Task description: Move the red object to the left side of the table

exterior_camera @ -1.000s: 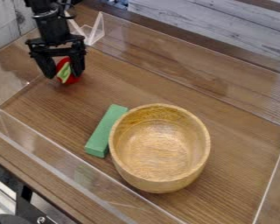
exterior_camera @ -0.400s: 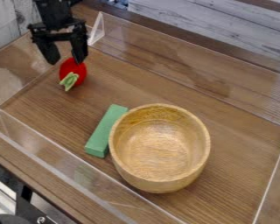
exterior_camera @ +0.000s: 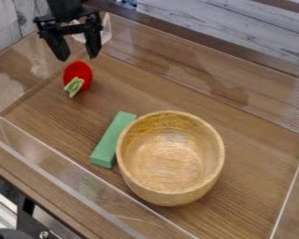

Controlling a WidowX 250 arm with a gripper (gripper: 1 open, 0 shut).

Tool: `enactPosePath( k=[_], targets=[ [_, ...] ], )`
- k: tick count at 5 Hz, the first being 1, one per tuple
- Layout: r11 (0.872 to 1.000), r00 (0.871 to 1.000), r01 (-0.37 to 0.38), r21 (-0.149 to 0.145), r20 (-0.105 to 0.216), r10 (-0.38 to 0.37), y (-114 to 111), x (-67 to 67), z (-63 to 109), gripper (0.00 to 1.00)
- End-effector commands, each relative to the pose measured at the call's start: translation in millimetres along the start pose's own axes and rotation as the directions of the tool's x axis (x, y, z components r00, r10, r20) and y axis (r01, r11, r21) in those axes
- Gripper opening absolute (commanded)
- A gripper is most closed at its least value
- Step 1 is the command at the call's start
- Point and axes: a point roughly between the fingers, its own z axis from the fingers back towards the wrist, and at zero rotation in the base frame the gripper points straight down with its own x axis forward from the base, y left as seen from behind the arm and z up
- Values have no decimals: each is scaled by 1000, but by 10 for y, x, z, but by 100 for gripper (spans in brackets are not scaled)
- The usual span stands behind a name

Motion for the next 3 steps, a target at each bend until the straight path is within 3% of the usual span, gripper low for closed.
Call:
enactPosePath(
  k=[1,3],
  targets=[
    [1000,998,18,12,67,-18,-6,90,199,100],
    [1000,998,-6,19,61,4,44,240,110,100]
  ],
)
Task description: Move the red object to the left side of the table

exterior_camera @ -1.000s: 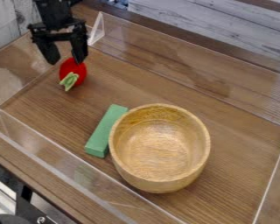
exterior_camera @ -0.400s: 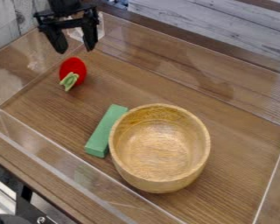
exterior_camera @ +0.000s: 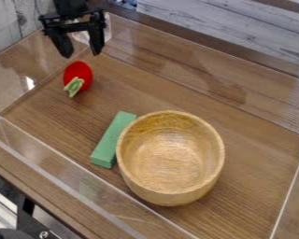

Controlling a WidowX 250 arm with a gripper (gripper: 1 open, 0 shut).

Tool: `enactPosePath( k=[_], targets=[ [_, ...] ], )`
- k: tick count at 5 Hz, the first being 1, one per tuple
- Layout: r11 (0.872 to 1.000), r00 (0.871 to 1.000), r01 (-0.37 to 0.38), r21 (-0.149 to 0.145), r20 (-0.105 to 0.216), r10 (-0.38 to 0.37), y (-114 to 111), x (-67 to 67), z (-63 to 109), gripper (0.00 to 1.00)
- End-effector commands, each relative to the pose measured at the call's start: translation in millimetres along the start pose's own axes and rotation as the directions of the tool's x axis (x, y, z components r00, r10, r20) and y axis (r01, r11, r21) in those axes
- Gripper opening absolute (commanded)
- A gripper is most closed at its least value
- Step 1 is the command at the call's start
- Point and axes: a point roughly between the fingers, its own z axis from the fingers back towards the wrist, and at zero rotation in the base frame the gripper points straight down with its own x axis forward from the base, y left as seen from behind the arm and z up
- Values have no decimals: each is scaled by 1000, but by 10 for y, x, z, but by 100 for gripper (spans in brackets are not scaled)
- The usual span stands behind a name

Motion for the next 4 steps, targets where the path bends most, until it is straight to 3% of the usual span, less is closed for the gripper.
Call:
enactPosePath(
  k=[1,2,3,4],
  targets=[
    [1000,998,-24,17,57,23,-53,118,168,100],
    [999,998,-28,24,50,26,-2,181,20,100],
    [995,994,101,20,40,-102,-210,153,64,100],
    [981,980,196,18,26,-196,-387,121,78,100]
  ],
)
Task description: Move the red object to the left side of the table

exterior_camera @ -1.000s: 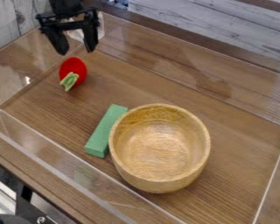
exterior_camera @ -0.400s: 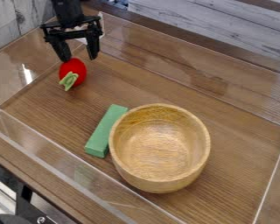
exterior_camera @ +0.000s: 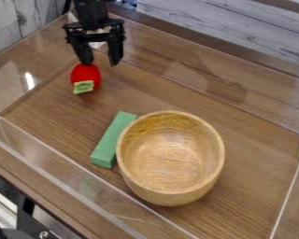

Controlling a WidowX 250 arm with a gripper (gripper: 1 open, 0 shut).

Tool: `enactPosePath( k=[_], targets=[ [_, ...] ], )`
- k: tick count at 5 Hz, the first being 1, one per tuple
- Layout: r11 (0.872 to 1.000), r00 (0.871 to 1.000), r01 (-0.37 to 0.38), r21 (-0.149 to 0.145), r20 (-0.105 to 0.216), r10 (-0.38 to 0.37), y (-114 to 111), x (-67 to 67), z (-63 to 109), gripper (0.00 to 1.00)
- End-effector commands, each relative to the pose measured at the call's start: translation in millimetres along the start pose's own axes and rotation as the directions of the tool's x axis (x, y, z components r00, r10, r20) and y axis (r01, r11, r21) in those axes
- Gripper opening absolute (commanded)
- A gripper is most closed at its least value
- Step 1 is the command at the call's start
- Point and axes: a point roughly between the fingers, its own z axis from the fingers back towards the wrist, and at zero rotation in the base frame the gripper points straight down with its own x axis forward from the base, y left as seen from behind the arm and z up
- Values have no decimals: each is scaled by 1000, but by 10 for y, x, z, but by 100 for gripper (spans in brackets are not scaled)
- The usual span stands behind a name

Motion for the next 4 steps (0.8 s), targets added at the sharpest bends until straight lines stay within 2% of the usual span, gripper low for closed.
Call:
enactPosePath(
  k=[1,2,4],
  targets=[
    [998,994,61,26,90,-63,-41,-15,446,100],
    [996,994,81,30,78,-83,-9,-89,545,100],
    [991,990,125,45,57,-128,-408,-96,502,100]
  ],
)
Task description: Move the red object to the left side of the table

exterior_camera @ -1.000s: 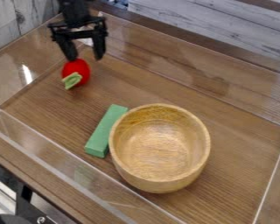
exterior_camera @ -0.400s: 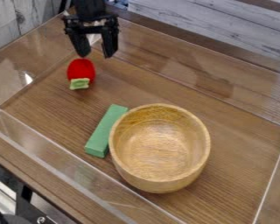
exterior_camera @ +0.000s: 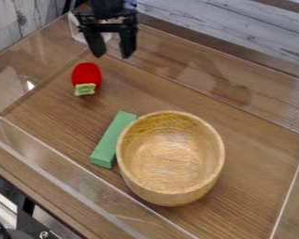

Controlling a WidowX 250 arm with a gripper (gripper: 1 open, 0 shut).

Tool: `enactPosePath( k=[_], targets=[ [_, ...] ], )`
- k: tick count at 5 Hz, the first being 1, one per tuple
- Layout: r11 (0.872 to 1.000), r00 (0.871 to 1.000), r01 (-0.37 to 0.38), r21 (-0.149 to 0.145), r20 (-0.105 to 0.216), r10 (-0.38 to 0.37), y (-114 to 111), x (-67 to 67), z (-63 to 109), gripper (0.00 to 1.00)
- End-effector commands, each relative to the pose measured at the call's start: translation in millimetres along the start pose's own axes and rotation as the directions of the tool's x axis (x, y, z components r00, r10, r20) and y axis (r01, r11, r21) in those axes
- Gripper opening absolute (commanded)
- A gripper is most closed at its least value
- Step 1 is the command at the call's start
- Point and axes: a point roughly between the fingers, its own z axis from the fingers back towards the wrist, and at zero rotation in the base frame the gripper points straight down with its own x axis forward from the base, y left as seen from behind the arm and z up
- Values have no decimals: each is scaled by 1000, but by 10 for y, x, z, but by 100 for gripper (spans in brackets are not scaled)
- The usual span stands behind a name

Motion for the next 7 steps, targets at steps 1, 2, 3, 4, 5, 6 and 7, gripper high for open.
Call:
enactPosePath(
  k=[1,2,3,4,5,6,7],
  targets=[
    [998,996,40,40,81,-43,-120,-54,276,100],
    [996,994,62,59,81,-67,-102,-81,213,100],
    [994,993,78,75,84,-84,-97,-98,162,100],
    [990,989,113,87,89,-121,3,-115,274,100],
    [986,985,134,96,94,-143,104,-128,388,100],
    [991,989,97,94,105,-107,29,-185,414,100],
    [994,992,60,89,103,-69,-65,-260,383,100]
  ],
)
